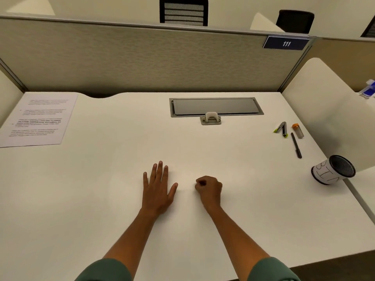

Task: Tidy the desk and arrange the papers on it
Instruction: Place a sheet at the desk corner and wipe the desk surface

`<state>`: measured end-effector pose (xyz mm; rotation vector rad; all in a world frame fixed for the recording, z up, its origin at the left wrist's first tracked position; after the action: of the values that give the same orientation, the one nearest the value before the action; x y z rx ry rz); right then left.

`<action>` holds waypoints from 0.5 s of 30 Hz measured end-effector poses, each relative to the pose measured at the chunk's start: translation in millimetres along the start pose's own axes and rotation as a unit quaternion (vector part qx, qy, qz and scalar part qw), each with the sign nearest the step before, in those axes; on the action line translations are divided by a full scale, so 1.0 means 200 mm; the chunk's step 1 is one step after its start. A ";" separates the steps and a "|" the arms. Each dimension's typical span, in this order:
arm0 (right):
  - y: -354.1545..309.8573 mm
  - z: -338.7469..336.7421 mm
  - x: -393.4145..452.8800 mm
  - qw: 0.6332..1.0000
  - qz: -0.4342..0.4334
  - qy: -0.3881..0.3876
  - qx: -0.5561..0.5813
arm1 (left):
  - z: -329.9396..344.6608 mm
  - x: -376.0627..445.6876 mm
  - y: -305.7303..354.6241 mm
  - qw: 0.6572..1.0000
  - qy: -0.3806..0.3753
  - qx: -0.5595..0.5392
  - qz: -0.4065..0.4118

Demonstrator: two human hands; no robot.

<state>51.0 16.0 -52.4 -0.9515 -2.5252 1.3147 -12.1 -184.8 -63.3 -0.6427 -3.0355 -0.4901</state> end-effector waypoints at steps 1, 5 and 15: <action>0.05 -0.04 0.01 0.997 0.053 0.018 0.060 | -0.01 0.01 0.00 1.000 0.001 0.001 0.000; 0.19 -0.11 0.05 0.895 0.220 0.020 0.388 | -0.03 0.05 0.05 1.000 0.001 0.001 0.005; 0.03 -0.35 0.15 0.616 0.260 -0.050 0.742 | -0.07 0.28 0.46 0.998 -0.007 -0.002 0.070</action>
<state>58.1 83.9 -18.8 -0.9899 -0.3344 2.7024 -28.4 -86.9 -19.4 -0.8554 -2.9758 -0.4884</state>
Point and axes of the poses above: each hand's wrist, its own x-axis towards the middle knuckle, its own z-axis out of the palm, y = z × x, the point moved 10 cm from there along x, towards the middle knuckle
